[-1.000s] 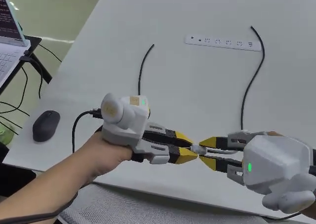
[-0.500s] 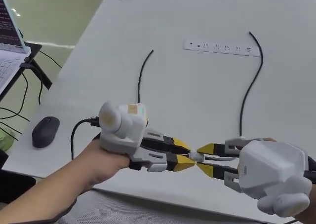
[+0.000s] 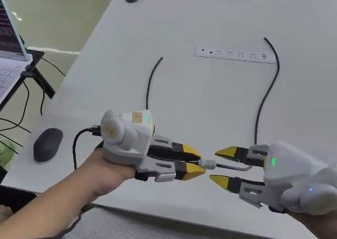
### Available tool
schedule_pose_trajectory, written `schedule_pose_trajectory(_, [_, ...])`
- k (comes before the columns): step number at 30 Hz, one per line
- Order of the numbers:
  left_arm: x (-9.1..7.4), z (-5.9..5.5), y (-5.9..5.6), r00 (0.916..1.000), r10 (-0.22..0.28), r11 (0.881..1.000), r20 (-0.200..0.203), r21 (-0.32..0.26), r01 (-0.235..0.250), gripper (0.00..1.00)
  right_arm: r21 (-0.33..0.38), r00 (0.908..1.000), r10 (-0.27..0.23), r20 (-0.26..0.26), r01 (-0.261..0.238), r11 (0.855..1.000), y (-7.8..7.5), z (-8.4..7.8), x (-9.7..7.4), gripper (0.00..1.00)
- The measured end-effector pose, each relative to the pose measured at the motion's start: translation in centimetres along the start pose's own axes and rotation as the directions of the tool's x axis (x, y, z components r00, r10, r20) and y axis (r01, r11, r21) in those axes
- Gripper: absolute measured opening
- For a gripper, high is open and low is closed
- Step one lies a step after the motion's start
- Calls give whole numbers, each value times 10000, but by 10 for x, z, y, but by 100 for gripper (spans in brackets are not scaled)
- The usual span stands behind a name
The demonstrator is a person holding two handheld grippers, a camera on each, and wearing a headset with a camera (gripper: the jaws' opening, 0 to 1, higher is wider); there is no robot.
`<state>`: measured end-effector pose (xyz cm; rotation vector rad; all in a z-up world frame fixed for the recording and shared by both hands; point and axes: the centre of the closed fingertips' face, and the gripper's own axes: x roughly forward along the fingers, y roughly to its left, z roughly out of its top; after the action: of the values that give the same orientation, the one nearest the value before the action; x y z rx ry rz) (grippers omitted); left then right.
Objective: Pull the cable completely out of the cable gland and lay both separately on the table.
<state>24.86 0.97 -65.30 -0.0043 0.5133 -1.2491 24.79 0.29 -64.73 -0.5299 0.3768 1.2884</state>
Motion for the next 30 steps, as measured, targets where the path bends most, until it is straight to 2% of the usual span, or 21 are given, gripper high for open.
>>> schedule_pose_trajectory(2, [-2,2,4,9997,258,9995,29,180,-258,15,86,9996,-240,-139,241,9997,-3,-3,-1,16])
schedule_pose_trajectory(4, [-3,4,3,9998,160,9999,105,33,-161,15,213,9994,-286,-212,291,9994,-2,-6,-1,15])
schedule_pose_trajectory(9, [-3,6,6,9998,175,9997,108,160,-177,15,31,9940,-852,-684,857,9963,-10,-12,1,10])
schedule_pose_trajectory(14, [-5,10,8,9998,122,9992,150,367,-127,15,4,9905,-1115,-807,1119,9937,-11,-9,5,9])
schedule_pose_trajectory(16, [-6,12,8,9998,103,9990,175,422,-110,15,-164,9894,-1173,-859,1163,9931,-8,-7,8,8])
schedule_pose_trajectory(18, [-6,12,9,9999,69,9988,95,485,-73,15,-582,9844,-1384,-1085,1327,9895,-9,-7,9,7])
schedule_pose_trajectory(21, [-7,12,9,10000,-21,9985,59,544,17,15,-440,9791,-1687,-1136,1646,9854,-14,-6,9,2])
schedule_pose_trajectory(28, [-11,14,12,9999,-7,9984,154,569,-2,15,-762,9720,-2042,-1163,1962,9776,-15,-1,11,1])
schedule_pose_trajectory(30, [-12,14,12,9999,43,9983,119,579,-50,15,-514,9713,-2032,-1233,1983,9788,-16,-2,12,1])
